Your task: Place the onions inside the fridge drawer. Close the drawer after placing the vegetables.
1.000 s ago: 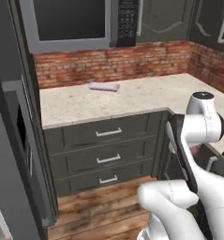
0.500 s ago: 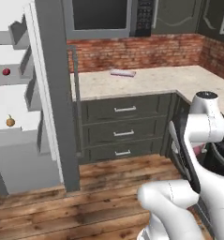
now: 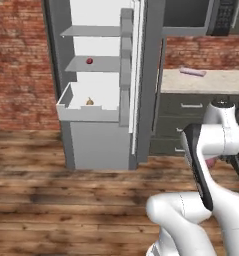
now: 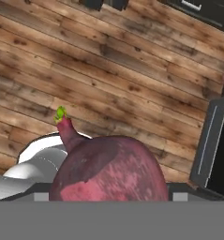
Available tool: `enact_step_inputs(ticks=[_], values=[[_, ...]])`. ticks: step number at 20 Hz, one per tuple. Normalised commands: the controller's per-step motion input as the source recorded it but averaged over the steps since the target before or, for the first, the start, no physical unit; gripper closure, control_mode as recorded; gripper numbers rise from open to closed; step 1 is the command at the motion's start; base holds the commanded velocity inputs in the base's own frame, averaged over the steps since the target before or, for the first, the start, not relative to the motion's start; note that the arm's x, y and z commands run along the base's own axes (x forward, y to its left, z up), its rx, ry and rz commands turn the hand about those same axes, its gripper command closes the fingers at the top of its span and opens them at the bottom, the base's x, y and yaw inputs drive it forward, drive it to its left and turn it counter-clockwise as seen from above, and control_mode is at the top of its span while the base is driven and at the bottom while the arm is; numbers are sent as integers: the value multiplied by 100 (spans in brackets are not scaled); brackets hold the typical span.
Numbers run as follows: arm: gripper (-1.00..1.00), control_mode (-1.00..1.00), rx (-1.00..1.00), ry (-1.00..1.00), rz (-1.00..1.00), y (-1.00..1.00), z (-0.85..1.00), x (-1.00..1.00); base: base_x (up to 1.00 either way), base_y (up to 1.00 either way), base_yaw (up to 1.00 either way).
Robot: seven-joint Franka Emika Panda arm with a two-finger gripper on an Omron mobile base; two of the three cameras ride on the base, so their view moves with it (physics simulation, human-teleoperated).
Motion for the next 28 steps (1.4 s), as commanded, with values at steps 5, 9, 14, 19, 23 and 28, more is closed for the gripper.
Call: enact_step_inputs(ticks=[5, 9, 14, 19, 23, 28], values=[[100, 100, 0, 0, 0, 0, 0, 0, 2, 84, 37], [100, 100, 0, 0, 0, 0, 0, 0, 10, 83, 35], [100, 100, 0, 0, 0, 0, 0, 0, 10, 94, 35], [100, 100, 0, 0, 0, 0, 0, 0, 55, 94, 30], [100, 100, 0, 0, 0, 0, 0, 0, 95, 92, 14], [100, 100, 0, 0, 0, 0, 0, 0, 100, 97, -1]])
